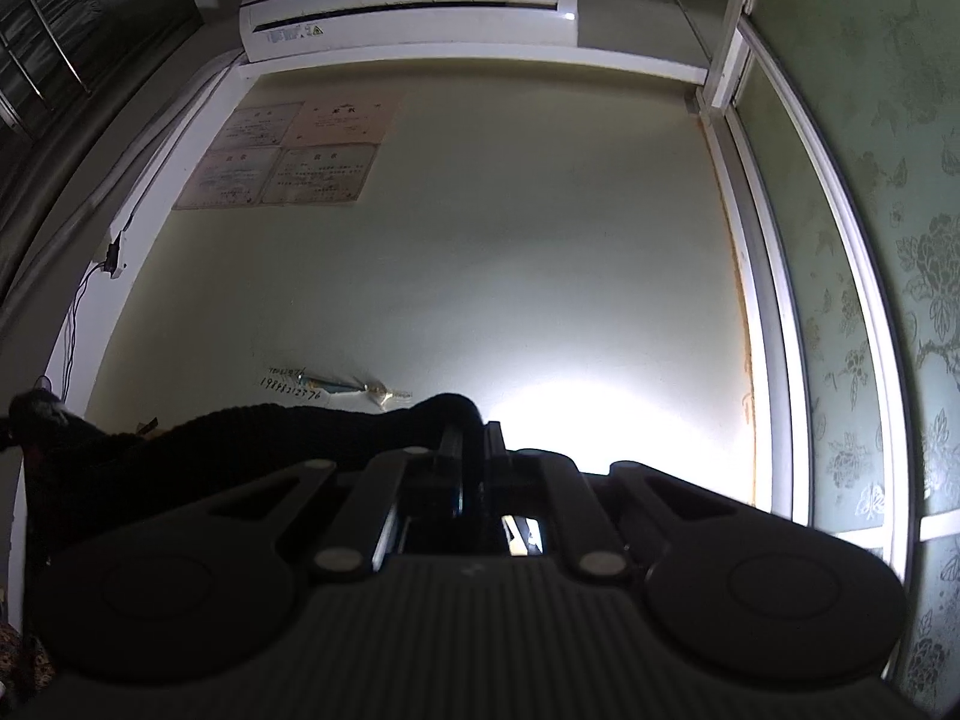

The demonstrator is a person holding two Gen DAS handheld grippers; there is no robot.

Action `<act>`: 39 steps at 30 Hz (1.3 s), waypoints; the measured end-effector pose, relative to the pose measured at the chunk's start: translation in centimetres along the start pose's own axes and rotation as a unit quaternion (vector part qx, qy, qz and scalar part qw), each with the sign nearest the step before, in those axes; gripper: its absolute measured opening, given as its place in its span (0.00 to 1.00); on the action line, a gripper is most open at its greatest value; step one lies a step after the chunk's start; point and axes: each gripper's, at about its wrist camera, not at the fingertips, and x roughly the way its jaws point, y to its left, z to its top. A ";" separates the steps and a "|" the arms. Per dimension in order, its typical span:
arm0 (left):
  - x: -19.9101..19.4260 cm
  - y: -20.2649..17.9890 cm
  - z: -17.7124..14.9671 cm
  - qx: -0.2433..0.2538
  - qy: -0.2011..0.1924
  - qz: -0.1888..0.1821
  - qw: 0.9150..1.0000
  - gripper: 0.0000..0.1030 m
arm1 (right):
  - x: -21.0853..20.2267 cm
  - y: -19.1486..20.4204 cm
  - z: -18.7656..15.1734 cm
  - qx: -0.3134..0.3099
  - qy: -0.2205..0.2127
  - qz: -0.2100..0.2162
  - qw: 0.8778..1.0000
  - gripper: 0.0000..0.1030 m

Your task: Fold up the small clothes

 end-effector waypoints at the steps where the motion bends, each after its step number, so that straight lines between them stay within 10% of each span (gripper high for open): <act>1: 0.7 -0.4 -0.3 0.006 0.003 0.000 1.000 0.11 | 0.4 -0.1 -0.5 0.005 0.008 0.002 1.000 0.08; 7: 5.6 0.4 -7.8 0.000 0.117 0.028 0.993 0.11 | 6.2 -1.3 -7.8 0.038 0.103 0.012 0.994 0.09; 11: 10.6 2.9 -18.7 -0.033 0.252 0.072 0.964 0.13 | 13.0 -1.6 -18.8 0.080 0.220 0.017 0.972 0.09; 14: 15.2 4.9 -30.5 -0.020 0.390 0.118 0.913 0.24 | 18.8 -0.3 -31.4 0.085 0.340 0.020 0.936 0.31; 17: 16.8 8.1 -40.8 -0.033 0.556 0.159 0.815 0.14 | 20.5 0.2 -41.7 0.060 0.455 -0.025 0.888 0.37; 18: 15.8 9.2 -41.9 -0.061 0.562 0.154 0.810 0.16 | 19.7 -0.5 -43.2 0.084 0.470 -0.024 0.879 0.37; 28: 11.1 8.7 -37.9 -0.009 0.511 0.101 0.854 0.61 | 6.6 -2.6 -45.3 0.015 0.537 0.020 0.843 0.73; 31: 10.0 7.0 -36.7 0.000 0.515 0.067 0.855 0.67 | 4.3 -3.4 -45.1 0.041 0.537 0.023 0.842 0.42; 32: 9.7 6.4 -36.6 0.007 0.516 0.056 0.855 0.70 | 4.3 -3.7 -44.9 0.053 0.538 0.024 0.841 0.05; 36: 9.5 4.5 -35.9 0.058 0.509 0.036 0.858 0.70 | 5.1 -5.0 -43.5 -0.057 0.507 -0.033 0.860 0.06; 39: 9.9 4.3 -35.2 0.062 0.502 0.034 0.862 0.72 | 7.3 -8.1 -44.5 -0.192 0.505 -0.130 0.831 0.10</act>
